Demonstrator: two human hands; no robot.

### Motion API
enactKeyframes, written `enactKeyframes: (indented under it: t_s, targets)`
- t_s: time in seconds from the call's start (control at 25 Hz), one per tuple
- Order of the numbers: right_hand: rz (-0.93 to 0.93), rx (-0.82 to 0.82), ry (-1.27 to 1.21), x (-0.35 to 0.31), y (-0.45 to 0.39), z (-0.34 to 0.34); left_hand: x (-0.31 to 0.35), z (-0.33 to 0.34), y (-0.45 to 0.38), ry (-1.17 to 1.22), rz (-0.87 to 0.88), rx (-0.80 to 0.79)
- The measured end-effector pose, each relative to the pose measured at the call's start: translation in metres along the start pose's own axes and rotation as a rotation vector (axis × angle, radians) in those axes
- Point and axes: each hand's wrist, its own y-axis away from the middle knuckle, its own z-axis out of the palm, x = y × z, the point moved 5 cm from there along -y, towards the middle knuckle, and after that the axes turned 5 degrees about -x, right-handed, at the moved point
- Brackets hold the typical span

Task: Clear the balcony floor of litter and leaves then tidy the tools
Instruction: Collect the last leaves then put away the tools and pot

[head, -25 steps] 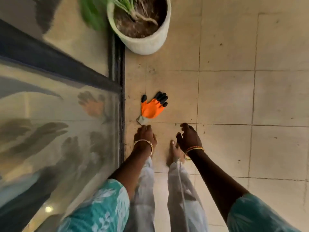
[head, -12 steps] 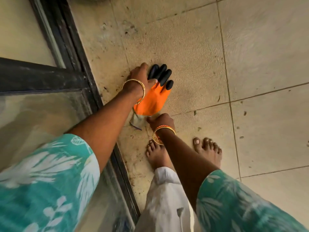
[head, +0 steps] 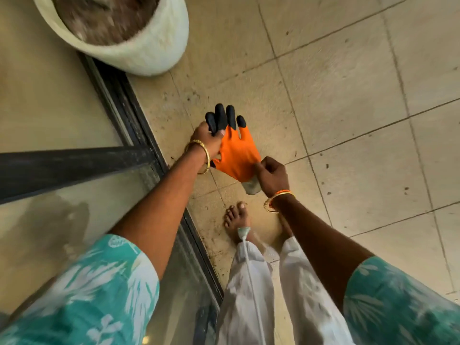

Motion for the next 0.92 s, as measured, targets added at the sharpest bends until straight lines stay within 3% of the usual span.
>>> enactKeyframes:
  t_s: [0.16,0.4,0.48,0.68,0.8,0.92]
  targets:
    - [-0.089,-0.015,-0.116,-0.074,0.048,-0.081,0.065,0.001,0.085,0.561,-0.074,-0.107]
    - [-0.063,-0.271,-0.296,-0.114,0.132,-0.189,0.167,0.024,0.198,0.799,-0.051,-0.33]
    - [-0.048,-0.259,-0.337,-0.111,0.17,-0.229,0.199,0.042,0.239,0.757,-0.019,-0.407]
    - [-0.056,-0.032,-0.68,-0.076,0.279,-0.335,0.27,0.109,0.352,0.444,0.058,-0.61]
    - [-0.064,-0.019,-0.905,-0.036,0.344,-0.389,0.293,0.161,0.414,0.23,0.093,-0.715]
    - [-0.056,0.05,-1.124,0.012,0.4,-0.436,0.308,0.218,0.468,0.188,0.055,-0.798]
